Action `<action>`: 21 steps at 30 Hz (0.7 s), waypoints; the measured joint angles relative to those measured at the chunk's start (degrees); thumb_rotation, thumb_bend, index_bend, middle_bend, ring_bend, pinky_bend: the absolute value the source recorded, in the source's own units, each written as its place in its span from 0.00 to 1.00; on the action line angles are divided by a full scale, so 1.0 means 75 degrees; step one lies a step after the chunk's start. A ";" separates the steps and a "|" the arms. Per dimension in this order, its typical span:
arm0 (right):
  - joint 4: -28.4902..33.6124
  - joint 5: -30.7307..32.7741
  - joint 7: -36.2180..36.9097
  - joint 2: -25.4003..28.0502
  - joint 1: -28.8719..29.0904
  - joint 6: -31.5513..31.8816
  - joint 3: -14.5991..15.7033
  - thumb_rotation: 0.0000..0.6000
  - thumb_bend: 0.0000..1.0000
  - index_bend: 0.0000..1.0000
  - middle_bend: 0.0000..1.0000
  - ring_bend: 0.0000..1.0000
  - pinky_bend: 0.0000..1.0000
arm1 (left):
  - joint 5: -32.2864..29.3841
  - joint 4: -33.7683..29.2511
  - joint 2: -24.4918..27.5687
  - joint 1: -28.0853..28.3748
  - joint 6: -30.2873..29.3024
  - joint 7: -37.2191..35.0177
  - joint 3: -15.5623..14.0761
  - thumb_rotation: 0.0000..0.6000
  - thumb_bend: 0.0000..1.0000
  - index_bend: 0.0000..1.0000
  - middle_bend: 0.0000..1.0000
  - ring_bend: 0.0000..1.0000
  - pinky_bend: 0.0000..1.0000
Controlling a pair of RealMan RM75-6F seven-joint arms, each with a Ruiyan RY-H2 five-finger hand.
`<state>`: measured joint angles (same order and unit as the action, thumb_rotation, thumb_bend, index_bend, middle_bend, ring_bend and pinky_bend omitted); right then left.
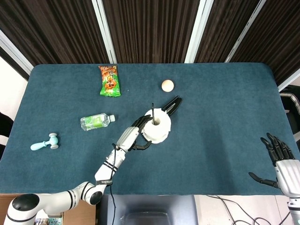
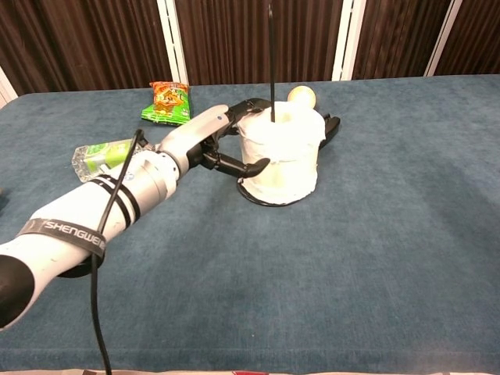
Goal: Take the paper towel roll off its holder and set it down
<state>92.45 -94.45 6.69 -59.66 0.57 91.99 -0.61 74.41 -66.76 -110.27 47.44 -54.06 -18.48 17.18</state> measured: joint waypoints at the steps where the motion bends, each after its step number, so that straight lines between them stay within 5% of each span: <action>1: 0.0004 0.0003 0.0026 0.0012 0.0000 0.0002 -0.0002 1.00 0.12 0.00 0.00 0.00 0.22 | -0.0046 0.0080 -0.0090 0.0000 -0.0023 -0.0054 0.0041 1.00 0.40 0.14 0.21 0.09 0.09; 8: 0.0016 -0.0003 0.0134 0.0072 -0.0003 0.0017 -0.0006 1.00 0.12 0.00 0.00 0.00 0.22 | -0.0062 0.1470 -0.1105 0.0035 -0.0662 -0.0778 0.0265 1.00 0.40 0.47 0.44 0.31 0.33; 14: 0.0009 -0.0020 0.0141 0.0069 -0.0011 0.0028 0.0002 1.00 0.12 0.00 0.00 0.00 0.22 | 0.0240 0.2301 -0.1571 0.0083 -0.1193 -0.1321 0.0264 1.00 0.39 0.59 0.52 0.39 0.41; 21: 0.0002 -0.0027 0.0073 0.0047 0.0006 -0.0028 0.0015 1.00 0.12 0.00 0.00 0.00 0.22 | 0.0557 0.2286 -0.1442 0.0035 -0.1701 -0.1581 0.0236 1.00 0.37 0.63 0.55 0.41 0.43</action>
<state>92.47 -94.66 7.23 -59.31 0.61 91.78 -0.49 78.59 -49.61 -121.09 47.70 -66.82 -30.34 18.95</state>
